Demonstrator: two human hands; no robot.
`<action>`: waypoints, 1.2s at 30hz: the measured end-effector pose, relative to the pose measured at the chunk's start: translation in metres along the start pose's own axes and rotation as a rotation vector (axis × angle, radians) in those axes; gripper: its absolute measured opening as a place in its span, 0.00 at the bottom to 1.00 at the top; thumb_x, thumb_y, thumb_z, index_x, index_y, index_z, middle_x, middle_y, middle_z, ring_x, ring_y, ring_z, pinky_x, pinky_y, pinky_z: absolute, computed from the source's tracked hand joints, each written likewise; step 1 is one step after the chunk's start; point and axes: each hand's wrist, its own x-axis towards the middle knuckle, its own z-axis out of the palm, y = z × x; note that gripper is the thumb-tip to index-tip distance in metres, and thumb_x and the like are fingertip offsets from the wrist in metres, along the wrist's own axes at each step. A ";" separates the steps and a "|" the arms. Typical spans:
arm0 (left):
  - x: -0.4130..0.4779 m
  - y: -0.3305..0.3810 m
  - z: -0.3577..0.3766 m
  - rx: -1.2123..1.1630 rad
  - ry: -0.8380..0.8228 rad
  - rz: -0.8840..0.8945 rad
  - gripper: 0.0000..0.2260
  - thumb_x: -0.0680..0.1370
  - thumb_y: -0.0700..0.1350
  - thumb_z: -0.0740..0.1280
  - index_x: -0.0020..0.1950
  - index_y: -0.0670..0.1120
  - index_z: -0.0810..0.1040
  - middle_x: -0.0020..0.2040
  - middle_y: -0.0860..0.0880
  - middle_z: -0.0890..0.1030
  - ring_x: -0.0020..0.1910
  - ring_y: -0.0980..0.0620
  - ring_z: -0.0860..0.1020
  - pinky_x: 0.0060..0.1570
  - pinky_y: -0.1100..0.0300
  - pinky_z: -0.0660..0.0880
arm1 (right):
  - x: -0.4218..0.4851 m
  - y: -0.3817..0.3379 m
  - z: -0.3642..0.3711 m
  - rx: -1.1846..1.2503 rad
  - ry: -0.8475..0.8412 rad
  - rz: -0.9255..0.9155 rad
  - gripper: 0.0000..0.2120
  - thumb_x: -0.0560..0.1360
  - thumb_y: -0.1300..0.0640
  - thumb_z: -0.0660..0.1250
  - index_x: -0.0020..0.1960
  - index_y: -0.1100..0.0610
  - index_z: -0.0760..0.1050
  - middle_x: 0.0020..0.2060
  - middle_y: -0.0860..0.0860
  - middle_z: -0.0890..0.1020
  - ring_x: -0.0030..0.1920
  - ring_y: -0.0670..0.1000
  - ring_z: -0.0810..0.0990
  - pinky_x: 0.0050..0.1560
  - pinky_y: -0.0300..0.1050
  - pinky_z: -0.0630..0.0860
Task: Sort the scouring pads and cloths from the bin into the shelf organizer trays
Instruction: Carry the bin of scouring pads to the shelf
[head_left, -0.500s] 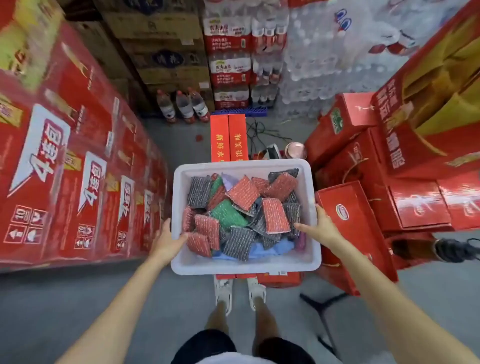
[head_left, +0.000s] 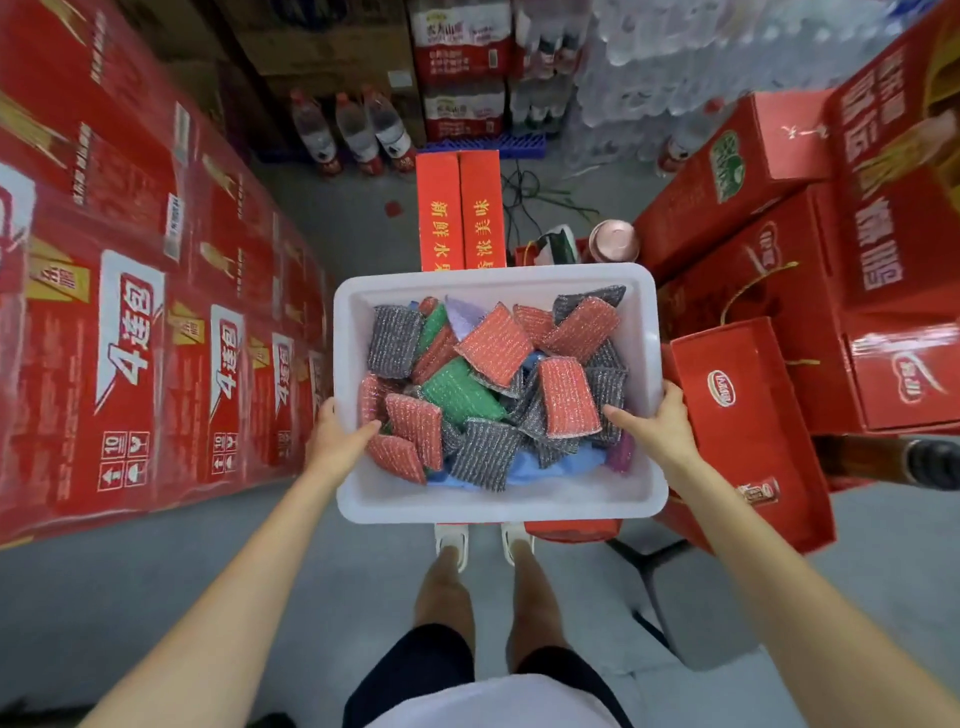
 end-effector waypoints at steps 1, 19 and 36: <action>0.005 -0.001 -0.002 -0.070 0.002 -0.026 0.35 0.76 0.47 0.71 0.78 0.45 0.57 0.76 0.43 0.62 0.73 0.41 0.63 0.71 0.46 0.62 | 0.000 0.001 0.004 -0.012 0.033 -0.005 0.46 0.65 0.46 0.78 0.73 0.61 0.58 0.65 0.59 0.70 0.65 0.60 0.70 0.65 0.59 0.69; -0.105 -0.127 -0.001 -0.972 -0.067 -0.236 0.35 0.59 0.53 0.78 0.63 0.42 0.77 0.60 0.37 0.79 0.55 0.40 0.79 0.59 0.44 0.75 | -0.085 0.065 -0.007 0.365 0.077 0.082 0.20 0.68 0.54 0.77 0.55 0.56 0.73 0.54 0.56 0.78 0.49 0.54 0.76 0.47 0.47 0.70; -0.375 -0.341 0.007 -1.365 0.461 -0.371 0.21 0.69 0.48 0.74 0.58 0.38 0.78 0.55 0.38 0.80 0.52 0.40 0.79 0.59 0.44 0.74 | -0.230 0.041 0.105 0.019 -0.562 -0.216 0.18 0.70 0.57 0.75 0.55 0.63 0.73 0.44 0.53 0.79 0.42 0.51 0.77 0.39 0.43 0.72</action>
